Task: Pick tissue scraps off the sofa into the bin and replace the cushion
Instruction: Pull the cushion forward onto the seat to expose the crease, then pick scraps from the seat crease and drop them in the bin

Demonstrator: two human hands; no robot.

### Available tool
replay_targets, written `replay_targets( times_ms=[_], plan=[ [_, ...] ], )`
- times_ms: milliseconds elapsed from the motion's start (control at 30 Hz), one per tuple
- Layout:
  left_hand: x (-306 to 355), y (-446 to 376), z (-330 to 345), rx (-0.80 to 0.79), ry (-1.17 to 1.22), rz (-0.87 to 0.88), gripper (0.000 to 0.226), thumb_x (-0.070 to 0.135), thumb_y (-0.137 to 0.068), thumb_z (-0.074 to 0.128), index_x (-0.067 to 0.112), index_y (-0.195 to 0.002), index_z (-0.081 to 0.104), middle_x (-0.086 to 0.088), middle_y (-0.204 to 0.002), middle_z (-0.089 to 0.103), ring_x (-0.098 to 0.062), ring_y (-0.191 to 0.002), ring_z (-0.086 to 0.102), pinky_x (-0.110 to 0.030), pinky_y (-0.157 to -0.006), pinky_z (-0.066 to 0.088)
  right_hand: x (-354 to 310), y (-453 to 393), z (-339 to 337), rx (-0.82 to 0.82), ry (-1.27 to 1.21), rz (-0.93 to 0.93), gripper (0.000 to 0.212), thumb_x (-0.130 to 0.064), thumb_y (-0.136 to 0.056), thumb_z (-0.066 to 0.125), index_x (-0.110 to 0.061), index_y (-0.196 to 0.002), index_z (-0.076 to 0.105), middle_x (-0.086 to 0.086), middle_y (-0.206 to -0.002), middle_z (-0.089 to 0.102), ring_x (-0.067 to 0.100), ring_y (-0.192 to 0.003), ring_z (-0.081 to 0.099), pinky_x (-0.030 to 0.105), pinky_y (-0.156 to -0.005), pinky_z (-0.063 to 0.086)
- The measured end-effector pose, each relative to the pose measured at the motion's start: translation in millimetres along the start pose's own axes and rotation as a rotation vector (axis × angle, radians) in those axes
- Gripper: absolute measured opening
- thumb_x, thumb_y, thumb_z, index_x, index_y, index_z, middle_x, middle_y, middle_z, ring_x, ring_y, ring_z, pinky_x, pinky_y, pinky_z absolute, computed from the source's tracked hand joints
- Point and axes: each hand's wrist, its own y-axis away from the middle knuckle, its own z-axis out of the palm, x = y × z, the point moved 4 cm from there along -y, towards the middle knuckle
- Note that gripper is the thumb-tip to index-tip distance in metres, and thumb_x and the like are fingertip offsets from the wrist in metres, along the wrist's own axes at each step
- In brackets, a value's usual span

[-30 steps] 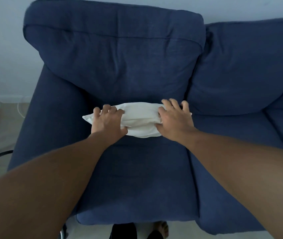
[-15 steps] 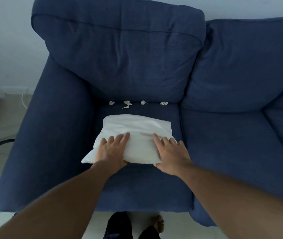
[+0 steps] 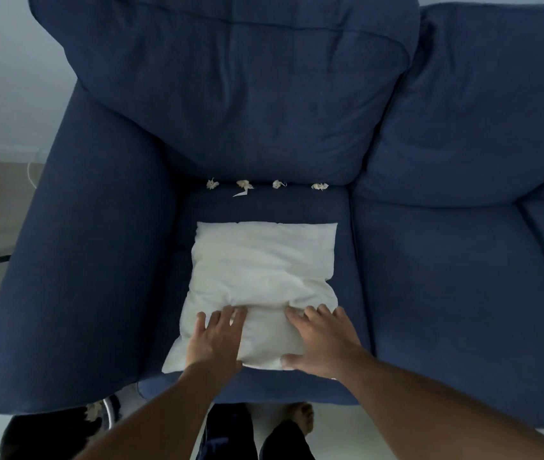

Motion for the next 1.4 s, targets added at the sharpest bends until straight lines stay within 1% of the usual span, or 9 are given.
replay_targets(
  times_ms=[200, 400, 467, 633, 867, 1067, 1200, 1233, 1400],
  plan=[
    [-9.4, -4.4, 18.1, -0.018, 0.234, 0.076, 0.077, 0.059, -0.086, 0.054, 0.028, -0.153, 0.03, 0.007, -0.153, 0.038, -0.017, -0.131, 0.049, -0.035, -0.109, 0.037, -12.8, -22.2, 12.1, -0.063, -0.058, 0.079, 0.048, -0.043, -0.096, 0.053, -0.026, -0.14, 0.046, 0.002, -0.124, 0.062, 0.03, -0.116, 0.054, 0.045, -0.09, 0.038],
    [-42.6, -36.1, -16.7, 0.025, 0.423, 0.1, 0.03, 0.054, -0.092, 0.047, 0.034, -0.114, 0.051, 0.012, -0.106, 0.066, -0.017, -0.092, 0.067, -0.033, -0.074, 0.048, -19.0, -67.9, -29.8, -0.368, -0.174, 0.168, 0.04, -0.048, -0.09, 0.057, -0.022, -0.12, 0.059, 0.002, -0.119, 0.066, 0.03, -0.108, 0.065, 0.034, -0.077, 0.043],
    [-60.1, -55.5, -26.1, -0.037, 0.564, 0.014, 0.023, 0.052, -0.092, 0.048, 0.032, -0.105, 0.053, 0.01, -0.096, 0.068, -0.02, -0.083, 0.065, -0.032, -0.072, 0.05, -20.2, -88.9, -56.4, -0.373, -0.182, 0.163, 0.037, -0.053, -0.09, 0.055, -0.02, -0.105, 0.063, 0.003, -0.112, 0.067, 0.028, -0.101, 0.066, 0.032, -0.074, 0.045],
    [-111.5, -106.5, -53.9, 0.036, 0.776, -0.202, 0.023, 0.044, -0.093, 0.054, 0.03, -0.109, 0.061, 0.011, -0.091, 0.069, -0.019, -0.082, 0.066, -0.039, -0.077, 0.058, -17.6, -141.3, -120.3, -0.108, -0.312, 0.22, 0.027, -0.049, -0.093, 0.051, -0.026, -0.095, 0.065, -0.003, -0.105, 0.065, 0.024, -0.093, 0.063, 0.033, -0.078, 0.05],
    [-145.7, -197.5, -86.0, 0.009, 0.731, -0.388, 0.037, 0.038, -0.093, 0.055, 0.026, -0.128, 0.057, -0.002, -0.116, 0.064, -0.024, -0.092, 0.061, -0.037, -0.081, 0.054, 6.6, -213.2, -165.3, 0.169, -0.32, 0.311, 0.021, -0.043, -0.099, 0.05, -0.026, -0.106, 0.061, -0.001, -0.107, 0.066, 0.028, -0.098, 0.063, 0.036, -0.077, 0.05],
    [-156.8, -264.1, -91.9, 0.054, 0.8, -0.483, 0.044, 0.041, -0.09, 0.062, 0.021, -0.128, 0.059, -0.006, -0.124, 0.064, -0.031, -0.107, 0.063, -0.04, -0.093, 0.053, 22.5, -267.2, -164.3, 0.217, -0.457, 0.329, 0.026, -0.043, -0.099, 0.054, -0.027, -0.117, 0.062, 0.0, -0.119, 0.065, 0.029, -0.108, 0.063, 0.034, -0.078, 0.043],
    [-162.4, -308.9, -81.9, 0.096, 0.86, -0.551, 0.038, 0.039, -0.091, 0.062, 0.009, -0.113, 0.068, -0.011, -0.113, 0.069, -0.028, -0.092, 0.066, -0.03, -0.067, 0.049, 32.7, -289.8, -150.2, 0.22, -0.476, 0.263, 0.023, -0.04, -0.099, 0.051, -0.024, -0.112, 0.063, 0.001, -0.11, 0.067, 0.028, -0.1, 0.063, 0.037, -0.079, 0.051],
    [-162.1, -320.4, -77.1, 0.104, 0.889, -0.583, 0.04, 0.039, -0.092, 0.062, 0.007, -0.115, 0.068, -0.013, -0.114, 0.069, -0.029, -0.094, 0.066, -0.029, -0.067, 0.048, 36.5, -294.3, -144.5, 0.219, -0.476, 0.253, 0.022, -0.039, -0.099, 0.05, -0.024, -0.11, 0.063, 0.001, -0.108, 0.067, 0.028, -0.097, 0.062, 0.037, -0.077, 0.05],
    [-157.2, -360.4, -55.5, 0.17, 1.05, -0.722, 0.056, 0.041, -0.093, 0.064, 0.005, -0.135, 0.059, -0.013, -0.133, 0.062, -0.032, -0.118, 0.061, -0.032, -0.089, 0.05, 54.0, -314.9, -120.1, 0.195, -0.472, 0.258, 0.022, -0.038, -0.099, 0.05, -0.026, -0.111, 0.064, 0.002, -0.113, 0.064, 0.029, -0.1, 0.06, 0.034, -0.075, 0.04]
  ],
)
